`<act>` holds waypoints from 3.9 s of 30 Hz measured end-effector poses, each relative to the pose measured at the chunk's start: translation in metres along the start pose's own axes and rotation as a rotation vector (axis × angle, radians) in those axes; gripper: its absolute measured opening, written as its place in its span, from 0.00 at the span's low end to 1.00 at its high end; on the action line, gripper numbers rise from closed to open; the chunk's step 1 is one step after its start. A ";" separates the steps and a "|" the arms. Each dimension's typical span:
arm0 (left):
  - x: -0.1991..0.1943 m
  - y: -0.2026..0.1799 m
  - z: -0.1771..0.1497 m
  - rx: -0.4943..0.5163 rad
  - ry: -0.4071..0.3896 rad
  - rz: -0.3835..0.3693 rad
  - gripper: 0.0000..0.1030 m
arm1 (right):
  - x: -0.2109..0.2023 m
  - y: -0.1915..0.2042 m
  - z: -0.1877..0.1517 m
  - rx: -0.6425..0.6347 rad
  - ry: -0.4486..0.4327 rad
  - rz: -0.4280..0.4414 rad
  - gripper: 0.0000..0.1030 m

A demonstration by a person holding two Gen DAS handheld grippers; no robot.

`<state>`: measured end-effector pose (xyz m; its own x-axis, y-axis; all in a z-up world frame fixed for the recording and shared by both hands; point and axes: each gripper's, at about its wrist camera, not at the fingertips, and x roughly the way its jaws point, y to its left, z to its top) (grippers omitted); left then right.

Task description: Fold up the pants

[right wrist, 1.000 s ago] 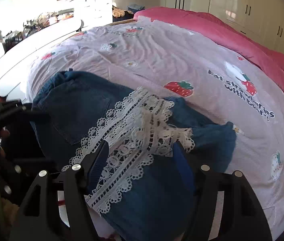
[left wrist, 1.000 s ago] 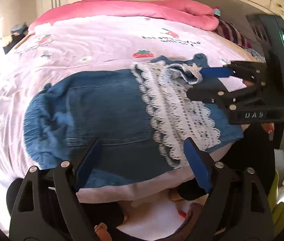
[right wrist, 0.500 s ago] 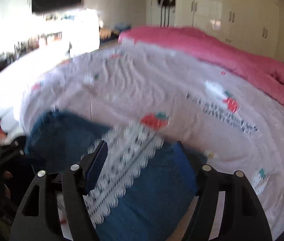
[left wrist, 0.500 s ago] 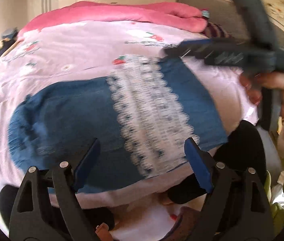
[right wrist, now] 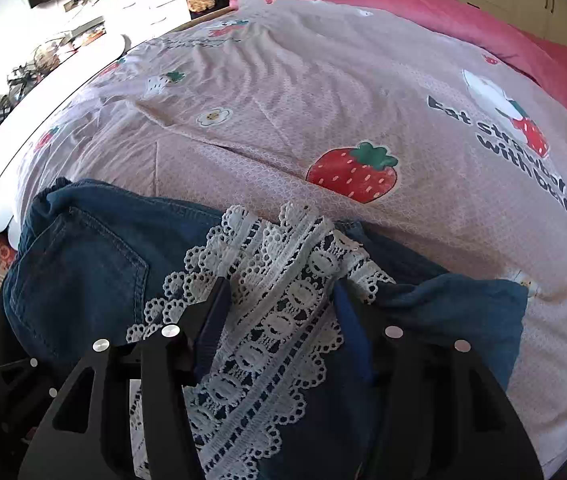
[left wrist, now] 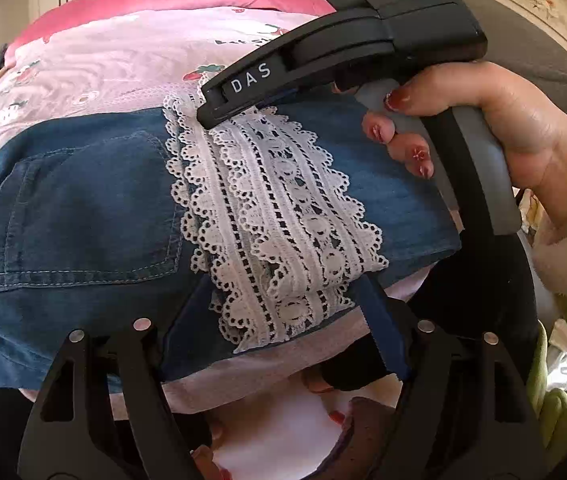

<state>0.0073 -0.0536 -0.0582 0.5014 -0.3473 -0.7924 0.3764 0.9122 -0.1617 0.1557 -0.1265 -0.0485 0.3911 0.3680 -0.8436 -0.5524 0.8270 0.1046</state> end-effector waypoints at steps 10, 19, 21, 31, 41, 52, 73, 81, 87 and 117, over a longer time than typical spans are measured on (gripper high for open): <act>-0.059 0.041 0.000 -0.094 -0.107 0.131 0.82 | -0.067 0.031 0.011 -0.074 -0.172 0.032 0.73; -0.100 0.092 -0.007 -0.234 -0.174 0.302 0.90 | -0.083 0.069 0.035 -0.155 -0.224 0.074 0.89; -0.104 0.098 -0.011 -0.254 -0.175 0.319 0.91 | -0.080 0.075 0.040 -0.164 -0.216 0.082 0.89; -0.114 0.113 -0.025 -0.311 -0.183 0.278 0.91 | -0.037 0.119 0.063 -0.282 -0.111 0.133 0.91; -0.091 0.124 -0.041 -0.429 -0.126 0.109 0.91 | 0.013 0.141 0.073 -0.334 0.037 0.234 0.91; -0.075 0.139 -0.050 -0.550 -0.118 0.064 0.91 | 0.031 0.141 0.066 -0.304 0.124 0.410 0.22; -0.063 0.110 0.022 -0.402 -0.238 -0.258 0.32 | -0.076 0.024 0.046 -0.169 -0.176 0.523 0.19; -0.051 0.061 0.061 -0.258 -0.202 -0.177 0.32 | -0.092 -0.031 0.016 -0.078 -0.226 0.473 0.20; -0.042 0.014 0.074 -0.139 -0.183 -0.114 0.43 | -0.089 -0.069 -0.012 0.042 -0.233 0.456 0.26; -0.021 0.061 0.110 -0.143 -0.014 -0.039 0.82 | -0.165 -0.002 -0.091 -0.261 -0.296 0.205 0.68</act>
<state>0.1058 -0.0142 0.0133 0.4995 -0.3857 -0.7757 0.2817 0.9191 -0.2755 0.0254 -0.2277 0.0423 0.4274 0.6503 -0.6280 -0.7929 0.6033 0.0851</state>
